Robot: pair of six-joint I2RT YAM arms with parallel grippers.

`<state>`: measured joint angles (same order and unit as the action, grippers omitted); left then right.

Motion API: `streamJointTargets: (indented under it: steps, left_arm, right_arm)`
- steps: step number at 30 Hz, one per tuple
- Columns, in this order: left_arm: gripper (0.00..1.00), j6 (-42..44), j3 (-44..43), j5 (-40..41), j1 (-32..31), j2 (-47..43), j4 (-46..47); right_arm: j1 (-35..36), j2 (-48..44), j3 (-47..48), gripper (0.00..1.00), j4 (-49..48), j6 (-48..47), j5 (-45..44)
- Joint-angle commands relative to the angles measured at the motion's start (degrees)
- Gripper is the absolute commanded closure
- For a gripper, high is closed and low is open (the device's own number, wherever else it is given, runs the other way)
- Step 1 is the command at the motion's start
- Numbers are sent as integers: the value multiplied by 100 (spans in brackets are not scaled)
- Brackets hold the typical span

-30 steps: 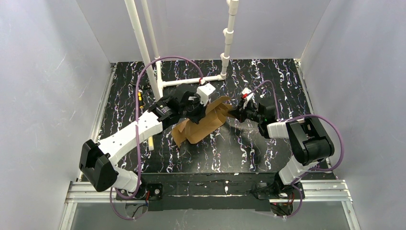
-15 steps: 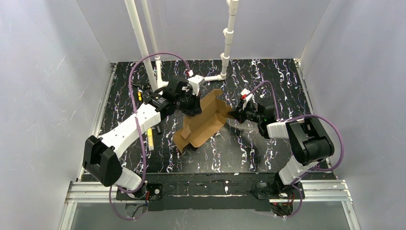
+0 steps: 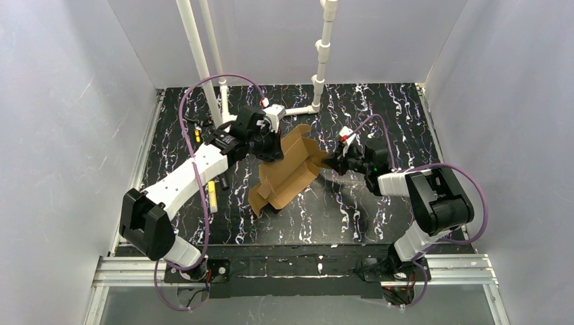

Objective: Fold the paper box

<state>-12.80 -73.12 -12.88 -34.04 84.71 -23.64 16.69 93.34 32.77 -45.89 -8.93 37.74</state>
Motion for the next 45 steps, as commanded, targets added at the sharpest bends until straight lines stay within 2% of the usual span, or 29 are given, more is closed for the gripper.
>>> streamJointTargets:
  steps: [1, 9, 19, 23, 29, 34, 36, 40, 42, 45]
  left_arm:
    - [100, -229, -76, 103, 64, 77, -314]
    - [100, -418, 187, -7, 64, -92, -235]
    - [100, -464, 283, -68, 63, -104, -150]
    - [100, -405, 277, -23, 64, -110, -197]
    - [100, -356, 264, 58, 64, -97, -246]
    - [100, -326, 230, 25, 65, -47, -278]
    - [100, -309, 214, 27, 67, -34, -298]
    - [100, -276, 198, 12, 64, -17, -320]
    - [100, -263, 202, -15, 64, -6, -326]
    - [100, -250, 183, -63, 65, 16, -334]
  right_arm:
    - [14, -231, -66, 94, 43, -241, 182]
    - [19, -326, -88, 89, 284, -391, 444]
    - [10, -426, 172, 76, 876, -562, 695]
    - [10, -452, 312, 68, 1090, -534, 901]
    - [-163, -492, 670, 49, 1791, -601, 1458]
    - [-454, -398, 873, 44, 2071, -527, 1881]
    - [-609, -334, 1111, 41, 2485, -705, 2170]
    - [-869, -165, 1866, 35, 4139, -1904, 2650]
    - [-947, -70, 2173, 35, 4417, -1960, 2537]
    - [-957, 61, 2336, 39, 3661, -891, 1605]
